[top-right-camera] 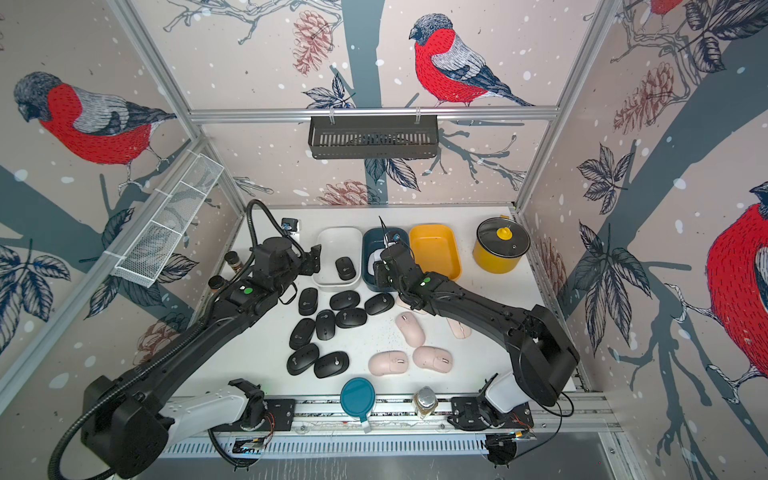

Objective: Place the mice by color into the storage box
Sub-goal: Pick up the mouse from the center of the board, then place the mouse in the storage box.

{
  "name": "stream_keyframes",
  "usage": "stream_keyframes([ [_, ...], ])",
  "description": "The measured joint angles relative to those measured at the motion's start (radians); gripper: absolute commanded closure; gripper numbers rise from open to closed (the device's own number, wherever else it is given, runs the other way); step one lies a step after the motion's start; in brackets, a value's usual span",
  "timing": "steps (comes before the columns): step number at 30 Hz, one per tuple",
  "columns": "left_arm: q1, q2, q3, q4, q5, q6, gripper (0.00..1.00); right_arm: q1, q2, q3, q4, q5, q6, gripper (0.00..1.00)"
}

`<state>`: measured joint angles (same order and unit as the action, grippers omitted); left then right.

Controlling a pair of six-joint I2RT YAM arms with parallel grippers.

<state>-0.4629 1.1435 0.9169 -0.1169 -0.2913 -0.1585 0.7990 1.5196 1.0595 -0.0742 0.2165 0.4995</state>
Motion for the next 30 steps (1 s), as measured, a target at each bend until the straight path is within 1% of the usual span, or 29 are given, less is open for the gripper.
stream_keyframes([
  [7,0.000,-0.016,0.008,-0.023,-0.003,-0.047,0.20,-0.032,0.081,0.090,-0.051,0.029,0.051,0.46],
  [16,0.000,-0.027,0.014,-0.023,-0.013,-0.077,0.20,-0.042,0.188,0.161,-0.081,0.062,0.100,0.46],
  [23,0.000,-0.052,-0.062,0.020,-0.050,-0.118,0.20,-0.074,0.292,0.238,-0.105,0.071,0.099,0.46],
  [30,0.000,-0.017,-0.061,0.053,-0.075,-0.122,0.20,-0.111,0.378,0.306,-0.113,0.066,0.099,0.46],
])
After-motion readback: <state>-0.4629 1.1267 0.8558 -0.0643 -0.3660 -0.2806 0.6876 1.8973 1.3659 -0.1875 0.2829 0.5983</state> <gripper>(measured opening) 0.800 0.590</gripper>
